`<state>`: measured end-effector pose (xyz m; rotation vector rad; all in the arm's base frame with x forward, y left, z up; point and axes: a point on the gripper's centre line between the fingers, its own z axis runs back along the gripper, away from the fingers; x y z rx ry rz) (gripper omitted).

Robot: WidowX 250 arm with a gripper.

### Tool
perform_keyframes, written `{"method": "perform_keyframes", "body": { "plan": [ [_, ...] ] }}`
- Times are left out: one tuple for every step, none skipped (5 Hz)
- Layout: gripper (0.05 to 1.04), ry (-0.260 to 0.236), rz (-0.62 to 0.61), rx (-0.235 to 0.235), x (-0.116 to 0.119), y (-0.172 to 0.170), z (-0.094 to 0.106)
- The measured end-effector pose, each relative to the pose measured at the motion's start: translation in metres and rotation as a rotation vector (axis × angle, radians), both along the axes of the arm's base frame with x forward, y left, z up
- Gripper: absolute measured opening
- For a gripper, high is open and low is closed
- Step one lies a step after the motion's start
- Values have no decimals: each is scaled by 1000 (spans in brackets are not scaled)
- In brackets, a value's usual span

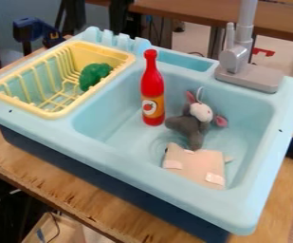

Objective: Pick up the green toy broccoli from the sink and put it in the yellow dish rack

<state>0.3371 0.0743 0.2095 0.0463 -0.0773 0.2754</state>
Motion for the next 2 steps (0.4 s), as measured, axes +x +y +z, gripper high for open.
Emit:
{"method": "perform_keyframes", "body": {
  "plan": [
    [1001, -38, -22, 53, -27, -12, 31],
    [1001, 12, -71, 53, -56, -25, 35]
  ]
}}
